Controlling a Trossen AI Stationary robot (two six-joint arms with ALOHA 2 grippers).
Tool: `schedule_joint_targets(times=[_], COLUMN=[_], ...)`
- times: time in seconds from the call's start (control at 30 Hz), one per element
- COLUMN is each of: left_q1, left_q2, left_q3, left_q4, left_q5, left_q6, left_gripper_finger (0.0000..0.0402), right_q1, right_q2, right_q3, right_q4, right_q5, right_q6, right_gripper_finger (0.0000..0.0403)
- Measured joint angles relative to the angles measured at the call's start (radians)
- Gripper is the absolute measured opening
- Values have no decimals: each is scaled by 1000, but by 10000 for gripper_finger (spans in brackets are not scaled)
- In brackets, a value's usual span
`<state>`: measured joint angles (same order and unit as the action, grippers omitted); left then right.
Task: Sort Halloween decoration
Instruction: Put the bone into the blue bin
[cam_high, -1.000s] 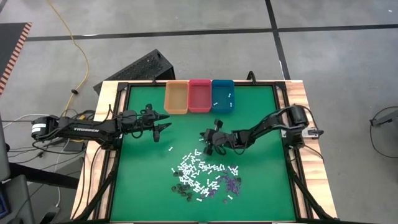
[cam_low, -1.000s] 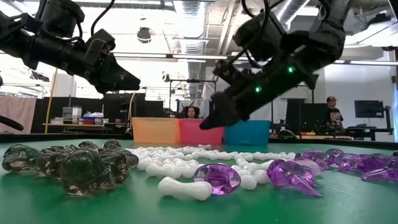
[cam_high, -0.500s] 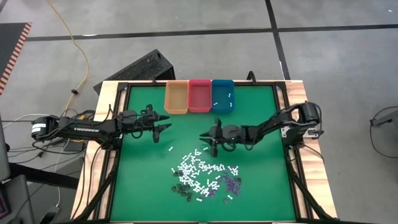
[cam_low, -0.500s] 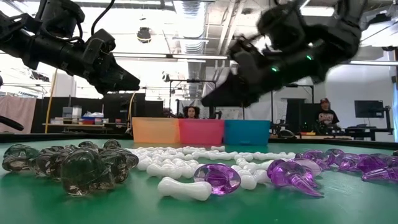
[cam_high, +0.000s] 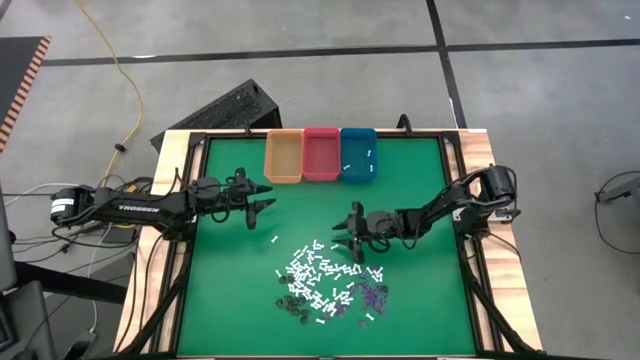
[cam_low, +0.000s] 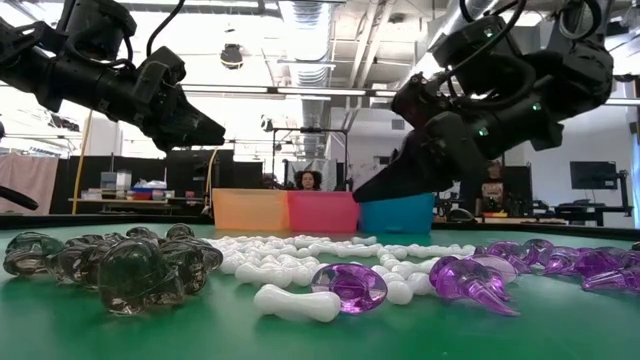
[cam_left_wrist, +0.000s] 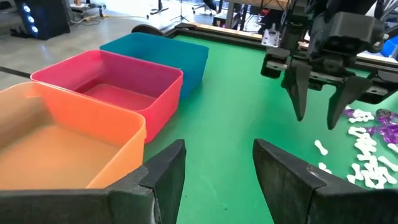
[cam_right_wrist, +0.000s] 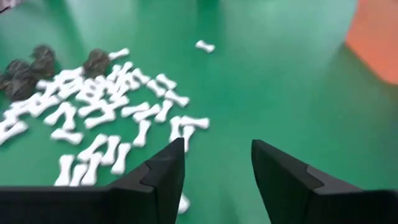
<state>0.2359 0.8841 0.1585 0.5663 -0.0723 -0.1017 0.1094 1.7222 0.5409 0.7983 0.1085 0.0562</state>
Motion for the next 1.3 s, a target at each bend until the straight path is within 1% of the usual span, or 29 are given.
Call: schedule_joint_targets(times=[0.1,0.23,0.43,0.8,1.17,1.3], left_q1=[0,0,0,0,0,0], left_q2=[0,0,0,0,0,0], left_q3=[0,0,0,0,0,0], left_q4=[0,0,0,0,0,1], left_q5=[-21,-35,-48,-48,-48,-48], left_q6=[0,2,3,2,0,0], left_gripper_finger=[178,178,178,178,178,178], right_q1=[-7,-5,-15,-11,-24,-25], right_q2=[0,0,0,0,0,62], right_q3=[0,0,0,0,0,4], right_q4=[-26,-39,-34,-35,-32,36], right_q5=[-47,-100,-131,-134,-134,-134], right_q6=[0,-44,-65,-114,-110,-110], right_gripper_finger=[215,209,208,208,207,207])
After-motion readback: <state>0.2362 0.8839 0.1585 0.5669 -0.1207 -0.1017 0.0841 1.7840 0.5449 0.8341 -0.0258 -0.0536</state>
